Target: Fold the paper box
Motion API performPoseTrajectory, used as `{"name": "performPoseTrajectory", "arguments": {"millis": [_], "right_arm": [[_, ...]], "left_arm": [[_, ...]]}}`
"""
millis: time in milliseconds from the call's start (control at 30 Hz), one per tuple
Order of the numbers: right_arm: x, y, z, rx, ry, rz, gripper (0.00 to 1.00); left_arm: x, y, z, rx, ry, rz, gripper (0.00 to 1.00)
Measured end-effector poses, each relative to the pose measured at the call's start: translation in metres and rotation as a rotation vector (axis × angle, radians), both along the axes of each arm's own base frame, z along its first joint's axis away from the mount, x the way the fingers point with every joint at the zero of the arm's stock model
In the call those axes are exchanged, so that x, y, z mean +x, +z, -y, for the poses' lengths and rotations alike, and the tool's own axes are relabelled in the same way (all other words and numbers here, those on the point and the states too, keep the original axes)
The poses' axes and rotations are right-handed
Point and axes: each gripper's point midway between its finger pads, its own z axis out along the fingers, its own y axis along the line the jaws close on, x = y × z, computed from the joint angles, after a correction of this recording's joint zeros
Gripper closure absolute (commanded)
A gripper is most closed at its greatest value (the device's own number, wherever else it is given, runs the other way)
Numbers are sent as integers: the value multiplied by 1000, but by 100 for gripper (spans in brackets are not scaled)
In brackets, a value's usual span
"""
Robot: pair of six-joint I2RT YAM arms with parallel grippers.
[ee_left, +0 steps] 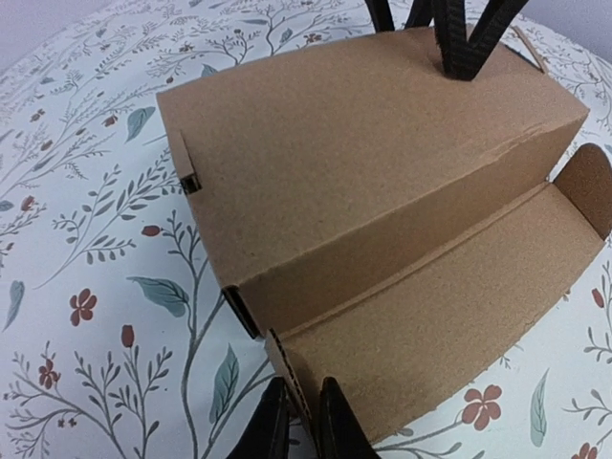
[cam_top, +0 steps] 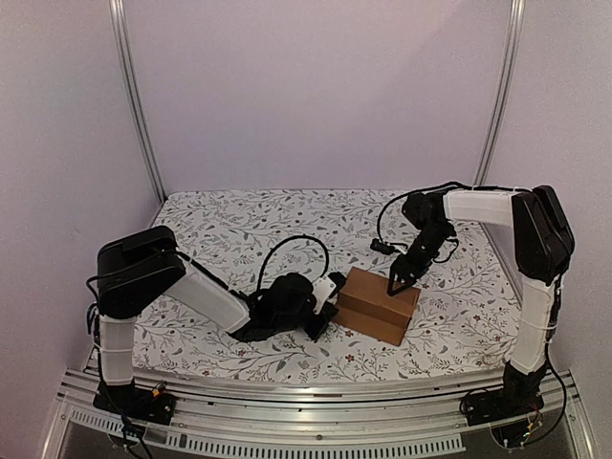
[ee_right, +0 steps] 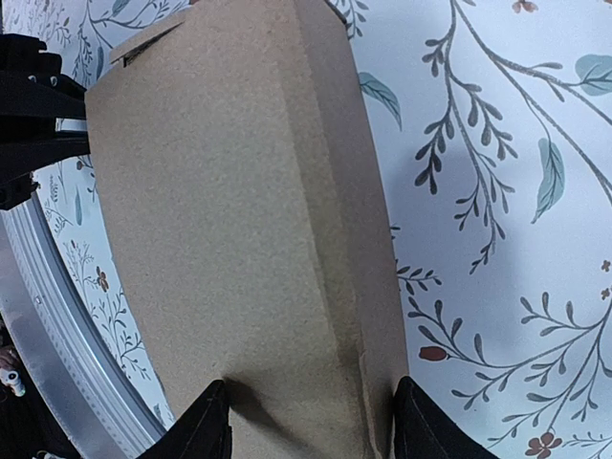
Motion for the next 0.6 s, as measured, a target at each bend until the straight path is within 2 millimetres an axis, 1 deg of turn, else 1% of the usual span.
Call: {"name": "performPoseTrajectory", "arguments": {"millis": [100,267,600], "right_arm": [[-1,0,0,2,0,-4,45],[-1,0,-1,4,1,-8,46],[-1,-1,-1,5,7,-6,47]], "left_arm": [[-2,-1,0,16,0,11,91],[2,0,-1,31,25,18,92],[3,0,-1,20,50,-2,93]]}}
